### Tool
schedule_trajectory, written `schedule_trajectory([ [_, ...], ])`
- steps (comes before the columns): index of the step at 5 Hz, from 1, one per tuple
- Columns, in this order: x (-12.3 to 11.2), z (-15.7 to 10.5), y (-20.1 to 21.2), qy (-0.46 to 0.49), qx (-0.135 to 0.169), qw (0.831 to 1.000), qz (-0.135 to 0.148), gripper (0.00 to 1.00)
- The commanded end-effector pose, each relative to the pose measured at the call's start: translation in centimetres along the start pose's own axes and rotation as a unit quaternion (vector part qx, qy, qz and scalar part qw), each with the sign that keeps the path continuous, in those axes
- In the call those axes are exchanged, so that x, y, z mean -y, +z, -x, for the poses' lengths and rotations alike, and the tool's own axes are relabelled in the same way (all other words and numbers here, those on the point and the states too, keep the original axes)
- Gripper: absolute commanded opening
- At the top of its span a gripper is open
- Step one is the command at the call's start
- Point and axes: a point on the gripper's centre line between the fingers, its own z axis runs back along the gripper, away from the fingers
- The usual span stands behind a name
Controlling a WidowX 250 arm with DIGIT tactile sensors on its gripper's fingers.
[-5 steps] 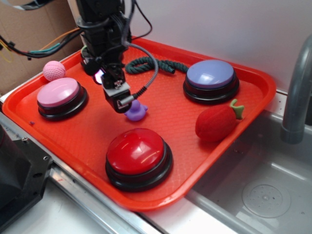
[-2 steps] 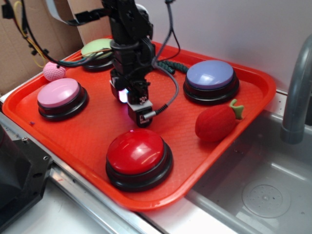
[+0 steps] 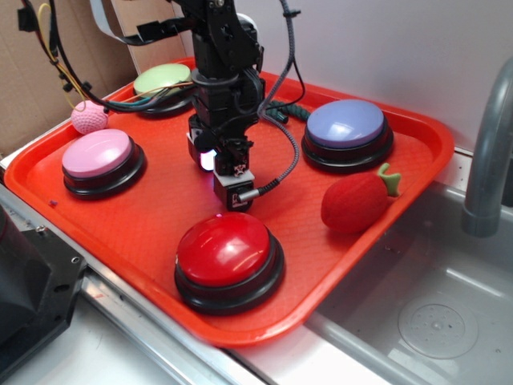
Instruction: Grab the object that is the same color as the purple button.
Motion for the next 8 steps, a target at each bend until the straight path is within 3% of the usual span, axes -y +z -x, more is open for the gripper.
schedule_trajectory([
  [1, 2.6, -0.3, -1.1, -0.007, 0.015, 1.0, 0.01, 0.0],
  [3, 2.3, 0.0, 0.1, 0.0, 0.029, 1.0, -0.002, 0.0],
  [5, 1.1, 2.8, 7.1, 0.044, 0.105, 0.993, -0.017, 0.0],
  [6, 0.5, 4.4, 10.9, 0.071, 0.127, 0.989, -0.016, 0.0],
  [7, -0.4, 5.1, 13.8, 0.115, 0.1, 0.988, -0.017, 0.0],
  [8, -3.6, 5.4, 16.1, 0.188, 0.065, 0.98, 0.001, 0.0],
])
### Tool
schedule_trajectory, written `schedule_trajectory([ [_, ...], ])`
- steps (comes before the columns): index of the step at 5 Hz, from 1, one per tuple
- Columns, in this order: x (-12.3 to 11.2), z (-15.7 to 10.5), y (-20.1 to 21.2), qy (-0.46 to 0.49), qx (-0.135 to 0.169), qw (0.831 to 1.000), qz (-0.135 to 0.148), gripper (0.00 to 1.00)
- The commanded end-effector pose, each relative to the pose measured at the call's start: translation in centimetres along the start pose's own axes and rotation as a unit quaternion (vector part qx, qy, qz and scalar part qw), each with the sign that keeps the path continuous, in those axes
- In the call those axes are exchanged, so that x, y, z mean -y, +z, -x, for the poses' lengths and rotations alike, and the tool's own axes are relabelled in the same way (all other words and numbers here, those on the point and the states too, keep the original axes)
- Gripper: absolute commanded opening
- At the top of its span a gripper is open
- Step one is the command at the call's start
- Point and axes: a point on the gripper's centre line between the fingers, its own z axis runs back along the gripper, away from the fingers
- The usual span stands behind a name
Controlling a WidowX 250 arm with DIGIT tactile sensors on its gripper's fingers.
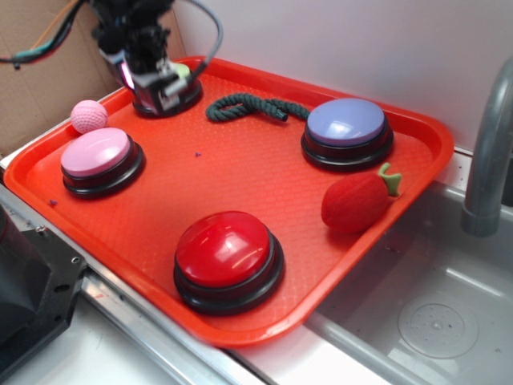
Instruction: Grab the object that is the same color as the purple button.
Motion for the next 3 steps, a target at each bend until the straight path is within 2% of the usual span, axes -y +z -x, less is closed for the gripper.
schedule_trajectory([
  [1, -6.6, -1.7, 4.5, 0.139, -0.021, 0.99, 0.022, 0.0],
  [2, -9.2, -1.8, 5.8, 0.165, -0.002, 0.986, 0.028, 0.0],
  [3, -9.0, -2.1, 5.8, 0.154, -0.005, 0.987, 0.034, 0.0],
])
